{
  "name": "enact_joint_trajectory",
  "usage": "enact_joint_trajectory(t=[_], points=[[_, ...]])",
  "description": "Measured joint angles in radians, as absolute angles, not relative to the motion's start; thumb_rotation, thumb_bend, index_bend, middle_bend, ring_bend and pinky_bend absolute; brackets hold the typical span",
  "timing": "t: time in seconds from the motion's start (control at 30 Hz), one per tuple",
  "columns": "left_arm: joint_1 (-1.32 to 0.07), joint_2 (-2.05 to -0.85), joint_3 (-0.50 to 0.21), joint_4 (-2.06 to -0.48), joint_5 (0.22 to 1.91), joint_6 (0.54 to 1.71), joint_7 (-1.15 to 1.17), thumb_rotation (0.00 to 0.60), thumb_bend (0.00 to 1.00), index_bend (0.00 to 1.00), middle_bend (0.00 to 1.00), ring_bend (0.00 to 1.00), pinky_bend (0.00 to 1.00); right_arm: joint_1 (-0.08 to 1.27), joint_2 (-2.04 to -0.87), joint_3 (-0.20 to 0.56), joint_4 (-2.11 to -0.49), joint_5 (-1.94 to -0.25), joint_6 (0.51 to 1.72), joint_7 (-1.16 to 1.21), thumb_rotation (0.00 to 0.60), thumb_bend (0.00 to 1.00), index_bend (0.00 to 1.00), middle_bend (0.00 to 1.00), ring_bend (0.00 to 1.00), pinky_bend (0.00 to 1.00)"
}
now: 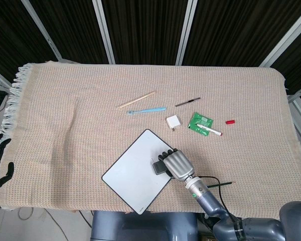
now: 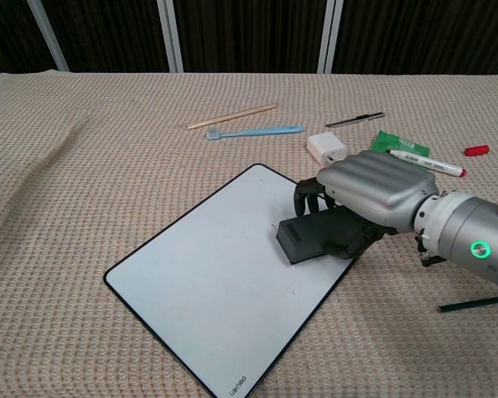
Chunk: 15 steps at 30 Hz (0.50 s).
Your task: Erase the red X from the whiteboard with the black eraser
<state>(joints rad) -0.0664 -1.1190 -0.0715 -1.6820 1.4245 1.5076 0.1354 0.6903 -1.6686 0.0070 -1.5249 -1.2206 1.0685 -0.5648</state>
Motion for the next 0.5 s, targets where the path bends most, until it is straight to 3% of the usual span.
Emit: enact_joint_trajectory(t=[0.27, 0.5], points=[[-0.064, -1.120, -0.073, -1.683, 1.424, 1.513, 0.135, 0.600, 0.48, 0.12, 0.01, 0.00, 0.00, 0.683, -1.745, 0.029, -1.451, -1.244, 1.096, -0.580, 0.600, 0.45, 0.48, 0.50, 0.45, 0.47], [-0.066, -1.114, -0.077, -1.682, 1.418, 1.508, 0.126, 0.600, 0.48, 0.12, 0.01, 0.00, 0.00, 0.707, -1.827, 0.096, -1.387, -1.196, 1.068, -0.625, 0.600, 0.45, 0.48, 0.50, 0.45, 0.47]])
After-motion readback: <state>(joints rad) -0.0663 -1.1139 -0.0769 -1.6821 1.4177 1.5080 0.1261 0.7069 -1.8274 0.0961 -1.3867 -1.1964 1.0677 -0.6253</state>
